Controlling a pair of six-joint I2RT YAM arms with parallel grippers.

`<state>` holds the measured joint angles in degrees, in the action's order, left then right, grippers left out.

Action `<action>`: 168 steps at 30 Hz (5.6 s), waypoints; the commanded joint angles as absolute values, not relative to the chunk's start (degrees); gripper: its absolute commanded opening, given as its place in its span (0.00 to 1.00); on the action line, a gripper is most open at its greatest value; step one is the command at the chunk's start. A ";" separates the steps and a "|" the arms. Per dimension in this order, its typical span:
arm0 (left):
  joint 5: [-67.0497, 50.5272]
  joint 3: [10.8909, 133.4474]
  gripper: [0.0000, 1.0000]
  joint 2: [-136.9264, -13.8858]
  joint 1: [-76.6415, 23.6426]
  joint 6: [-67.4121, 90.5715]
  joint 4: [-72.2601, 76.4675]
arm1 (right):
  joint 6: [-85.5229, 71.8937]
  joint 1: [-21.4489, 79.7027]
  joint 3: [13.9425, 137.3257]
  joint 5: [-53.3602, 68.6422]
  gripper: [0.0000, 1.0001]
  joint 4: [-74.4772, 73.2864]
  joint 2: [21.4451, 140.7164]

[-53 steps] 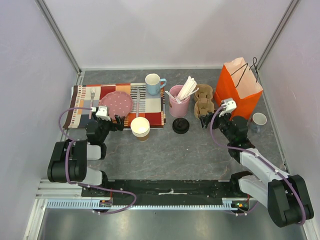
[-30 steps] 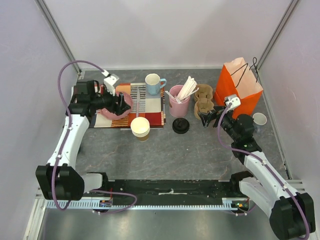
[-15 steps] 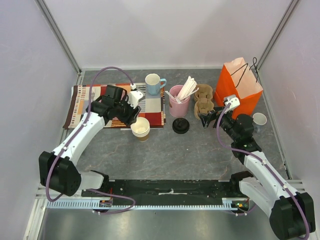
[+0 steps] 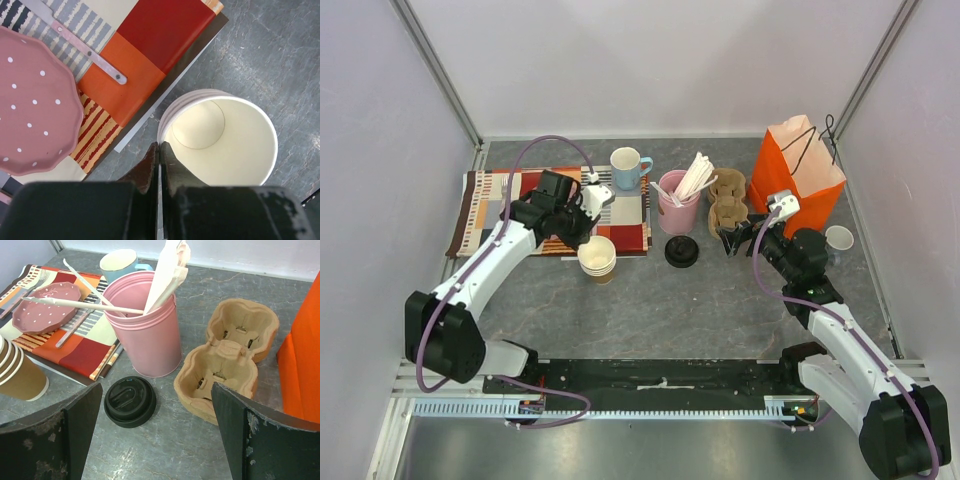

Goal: Pack the takeout coffee

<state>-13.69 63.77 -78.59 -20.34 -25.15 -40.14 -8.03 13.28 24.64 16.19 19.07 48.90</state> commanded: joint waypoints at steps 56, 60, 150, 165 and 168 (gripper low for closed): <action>-18.02 74.20 0.02 -82.52 -47.98 -22.24 -43.71 | -17.49 13.27 47.55 12.30 0.98 -7.38 56.95; -17.14 71.46 0.02 -86.48 -49.31 -22.94 -39.30 | -16.61 13.27 47.29 13.80 0.98 -7.56 56.34; -20.04 76.29 0.65 -74.53 -12.66 -22.06 -50.71 | 22.50 36.56 52.13 13.08 0.59 -1.94 82.36; -20.48 75.24 0.65 -73.74 -12.74 -22.67 -50.71 | 25.13 29.71 37.79 30.76 0.54 13.45 81.03; -20.48 74.97 0.65 -73.65 -12.74 -22.59 -50.71 | 26.01 29.62 38.06 29.62 0.55 13.97 81.74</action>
<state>-18.61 75.33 -74.72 -12.93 -22.15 -51.31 23.11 29.52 36.71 27.51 9.85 80.90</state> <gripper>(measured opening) 0.654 0.547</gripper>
